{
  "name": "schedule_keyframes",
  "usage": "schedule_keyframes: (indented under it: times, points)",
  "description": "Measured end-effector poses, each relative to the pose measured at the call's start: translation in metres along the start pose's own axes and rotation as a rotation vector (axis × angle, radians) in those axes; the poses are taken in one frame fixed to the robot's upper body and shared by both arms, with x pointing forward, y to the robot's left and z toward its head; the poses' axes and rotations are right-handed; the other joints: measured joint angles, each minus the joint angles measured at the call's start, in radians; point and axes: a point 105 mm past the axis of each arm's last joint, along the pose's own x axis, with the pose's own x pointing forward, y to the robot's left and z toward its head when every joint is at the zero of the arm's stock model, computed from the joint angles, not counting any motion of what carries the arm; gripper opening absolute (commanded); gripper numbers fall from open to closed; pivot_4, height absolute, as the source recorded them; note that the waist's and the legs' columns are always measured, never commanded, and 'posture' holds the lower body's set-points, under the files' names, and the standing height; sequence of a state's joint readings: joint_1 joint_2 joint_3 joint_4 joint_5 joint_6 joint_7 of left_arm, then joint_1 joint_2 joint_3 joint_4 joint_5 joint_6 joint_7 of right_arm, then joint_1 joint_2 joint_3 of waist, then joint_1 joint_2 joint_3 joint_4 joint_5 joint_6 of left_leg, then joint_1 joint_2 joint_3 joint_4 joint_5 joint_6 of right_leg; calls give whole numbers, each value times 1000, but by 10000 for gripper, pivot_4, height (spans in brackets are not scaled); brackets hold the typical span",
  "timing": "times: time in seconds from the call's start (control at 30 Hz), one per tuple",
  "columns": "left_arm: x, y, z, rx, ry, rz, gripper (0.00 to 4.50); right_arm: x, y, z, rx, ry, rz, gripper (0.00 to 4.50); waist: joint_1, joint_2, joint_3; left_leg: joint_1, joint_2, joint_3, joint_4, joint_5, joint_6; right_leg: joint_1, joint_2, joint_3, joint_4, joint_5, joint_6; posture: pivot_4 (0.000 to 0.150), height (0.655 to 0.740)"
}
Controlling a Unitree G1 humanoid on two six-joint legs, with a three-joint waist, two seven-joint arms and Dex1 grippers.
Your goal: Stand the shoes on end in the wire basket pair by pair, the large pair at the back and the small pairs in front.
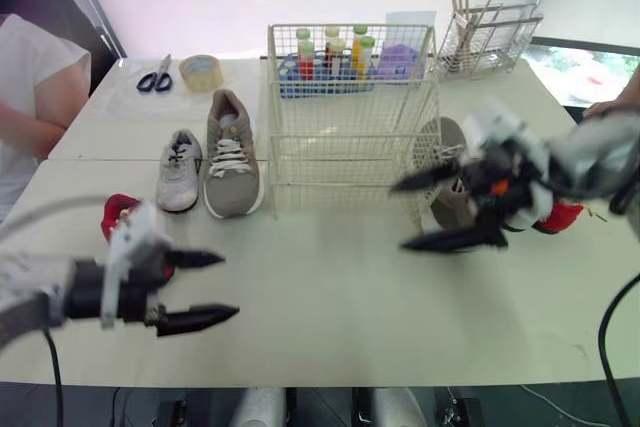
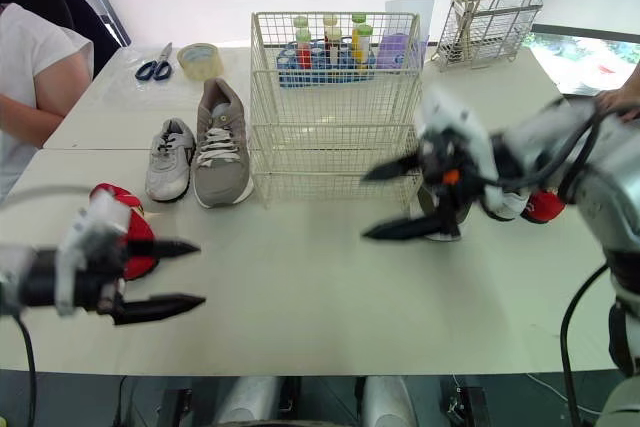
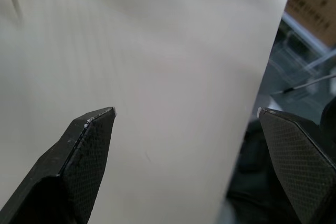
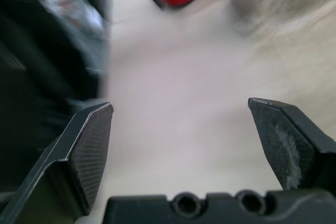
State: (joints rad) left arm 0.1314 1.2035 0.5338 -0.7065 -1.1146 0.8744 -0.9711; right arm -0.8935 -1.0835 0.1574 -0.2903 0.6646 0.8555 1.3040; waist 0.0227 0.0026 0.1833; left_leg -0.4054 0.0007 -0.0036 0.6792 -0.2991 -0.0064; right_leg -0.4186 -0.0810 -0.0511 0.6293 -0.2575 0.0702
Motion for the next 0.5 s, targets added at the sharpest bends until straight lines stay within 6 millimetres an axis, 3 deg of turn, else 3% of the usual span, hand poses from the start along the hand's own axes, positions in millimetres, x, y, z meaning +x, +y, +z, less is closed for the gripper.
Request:
schedule_keyframes:
  times: [0.13, 0.3, 0.47, 0.5]
  points:
    - [5, -8, 4, -5, 3, -39, 44861, 16, -29, -33, -31, 126, 3, 44582, -24, -2, 2, -4, 0, 2, 1, 0, 0, -5, 0, 3, 2, 5, 10, 1500, 7400]
    - [4, -1, 12, 2, -49, 29, 44861, 18, -53, -44, -151, 235, -11, 44582, -36, -2, 3, -3, 0, 3, 1, 1, -1, -6, 1, 4, 3, 6, 11, 1500, 7400]
    - [7, 6, 0, -60, -83, 86, 44861, 29, -61, -66, -157, 306, 15, 44582, -37, -2, 3, -3, 0, 5, 1, 1, -2, -6, 1, 6, 4, 6, 12, 1500, 7400]
    - [9, 7, -4, -76, -95, 92, 44981, 31, -60, -67, -164, 311, 30, 42258, -37, -2, 3, -2, 0, 5, 1, 1, -2, -6, 1, 7, 4, 6, 12, 1500, 7400]
